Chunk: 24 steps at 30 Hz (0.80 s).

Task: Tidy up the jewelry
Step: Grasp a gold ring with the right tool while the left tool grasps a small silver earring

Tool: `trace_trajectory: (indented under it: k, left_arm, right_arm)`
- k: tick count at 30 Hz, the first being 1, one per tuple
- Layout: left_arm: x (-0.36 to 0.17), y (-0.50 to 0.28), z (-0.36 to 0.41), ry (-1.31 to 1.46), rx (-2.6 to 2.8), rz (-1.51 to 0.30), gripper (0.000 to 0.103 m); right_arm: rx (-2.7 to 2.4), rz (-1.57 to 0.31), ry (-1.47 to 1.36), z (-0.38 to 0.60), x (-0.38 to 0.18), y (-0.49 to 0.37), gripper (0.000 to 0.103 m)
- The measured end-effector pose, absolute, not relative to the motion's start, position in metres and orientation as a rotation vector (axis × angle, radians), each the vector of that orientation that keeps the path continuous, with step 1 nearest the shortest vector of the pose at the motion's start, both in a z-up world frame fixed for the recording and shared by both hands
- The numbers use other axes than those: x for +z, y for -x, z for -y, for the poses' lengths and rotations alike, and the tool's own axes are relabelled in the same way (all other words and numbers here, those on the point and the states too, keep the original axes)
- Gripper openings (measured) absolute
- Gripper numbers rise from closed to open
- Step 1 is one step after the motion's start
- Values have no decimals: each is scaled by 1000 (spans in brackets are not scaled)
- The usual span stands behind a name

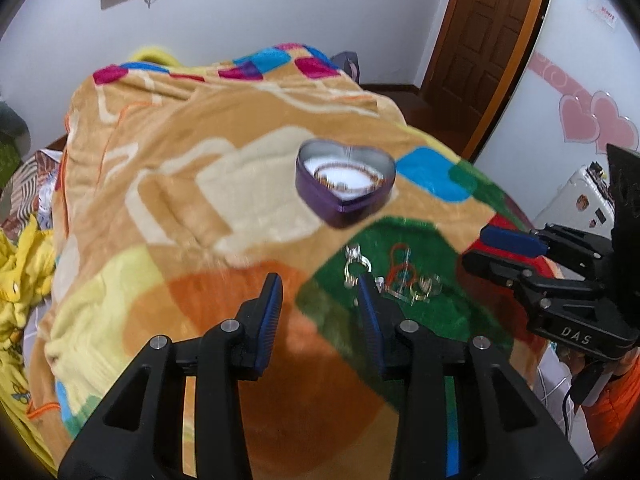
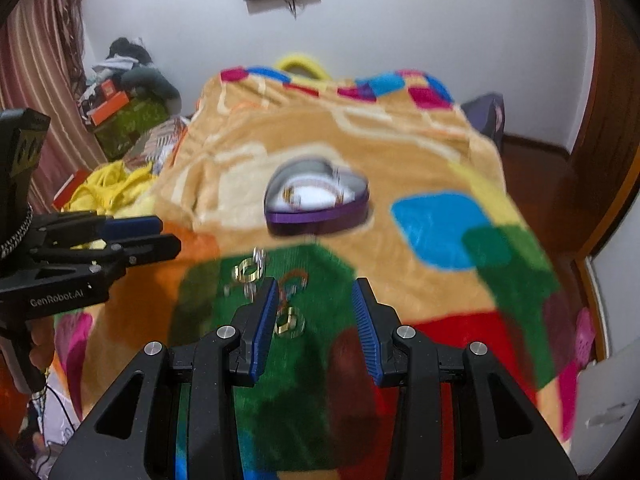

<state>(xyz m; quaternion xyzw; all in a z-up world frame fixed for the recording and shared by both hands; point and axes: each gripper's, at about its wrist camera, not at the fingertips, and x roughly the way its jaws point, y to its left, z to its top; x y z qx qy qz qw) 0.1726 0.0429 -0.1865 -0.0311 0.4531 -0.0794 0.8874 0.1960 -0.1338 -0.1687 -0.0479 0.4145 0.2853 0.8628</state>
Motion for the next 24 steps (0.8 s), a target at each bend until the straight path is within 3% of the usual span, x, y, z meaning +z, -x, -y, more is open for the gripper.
trace_trajectory:
  k: [11,16,24]
  left_arm:
    - [-211,-177,-33,63,-206,-990,37]
    - [-215,-189,-27,55,-228,-997,33]
    - [-226,-210,-18,51,-243,-1027,32]
  right_arm:
    - [644,-944,67,128,-197,-196,35]
    - [659,-935,75,127,-198,-196,19]
    - [667,-900,86,129,-195,-194,19]
